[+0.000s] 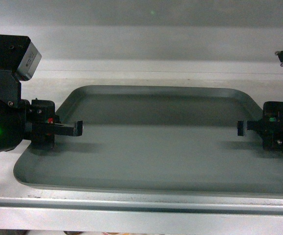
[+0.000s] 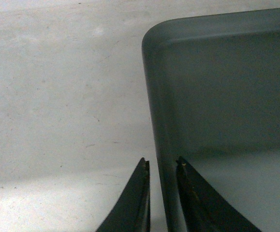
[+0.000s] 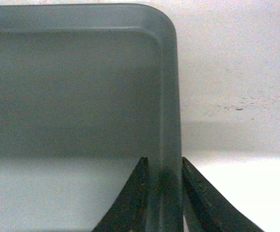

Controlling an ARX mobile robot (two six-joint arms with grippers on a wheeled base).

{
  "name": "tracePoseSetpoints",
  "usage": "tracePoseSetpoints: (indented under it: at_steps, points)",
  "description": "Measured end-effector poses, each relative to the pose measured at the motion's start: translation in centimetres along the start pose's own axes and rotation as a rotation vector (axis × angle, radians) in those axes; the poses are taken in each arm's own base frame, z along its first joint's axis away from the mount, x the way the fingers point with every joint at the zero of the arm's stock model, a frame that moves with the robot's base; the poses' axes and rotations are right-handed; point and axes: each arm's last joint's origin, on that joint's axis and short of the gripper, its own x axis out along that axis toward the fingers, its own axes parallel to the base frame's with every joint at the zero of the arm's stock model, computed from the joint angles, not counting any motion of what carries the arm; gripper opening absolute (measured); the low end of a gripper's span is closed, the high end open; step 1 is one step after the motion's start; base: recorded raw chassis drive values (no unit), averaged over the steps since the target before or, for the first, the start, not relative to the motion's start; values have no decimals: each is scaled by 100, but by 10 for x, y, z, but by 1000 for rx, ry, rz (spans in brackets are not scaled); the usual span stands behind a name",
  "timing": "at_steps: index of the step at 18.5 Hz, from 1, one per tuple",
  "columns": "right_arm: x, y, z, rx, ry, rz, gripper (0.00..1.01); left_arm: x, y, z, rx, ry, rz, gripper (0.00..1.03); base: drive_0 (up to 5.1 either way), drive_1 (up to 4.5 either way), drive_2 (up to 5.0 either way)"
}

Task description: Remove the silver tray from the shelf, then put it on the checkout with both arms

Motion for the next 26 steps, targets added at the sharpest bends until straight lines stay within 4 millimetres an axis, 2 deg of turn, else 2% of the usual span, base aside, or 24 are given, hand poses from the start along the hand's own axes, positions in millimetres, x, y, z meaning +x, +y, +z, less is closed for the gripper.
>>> tracePoseSetpoints:
  at_steps: [2, 3, 11, 23, 26]
  points:
    - [0, -1, 0, 3, -7, -15, 8, -1, -2, 1, 0, -6, 9, 4, 0, 0, 0]
    - [0, -1, 0, 20, -9, -12, 3, -2, -2, 1, -5, -6, 14, 2, 0, 0, 0]
    - [-10, 0, 7, 43, -64, 1, 3, -10, -5, 3, 0, -18, 23, 2, 0, 0, 0]
    - [-45, 4, 31, 53, -183, -20, 3, -49, -7, 49, -11, -177, 11, 2, 0, 0, 0]
    - [-47, 2, 31, 48, -154, -28, 3, -52, -9, 51, -3, -160, 8, 2, 0, 0, 0]
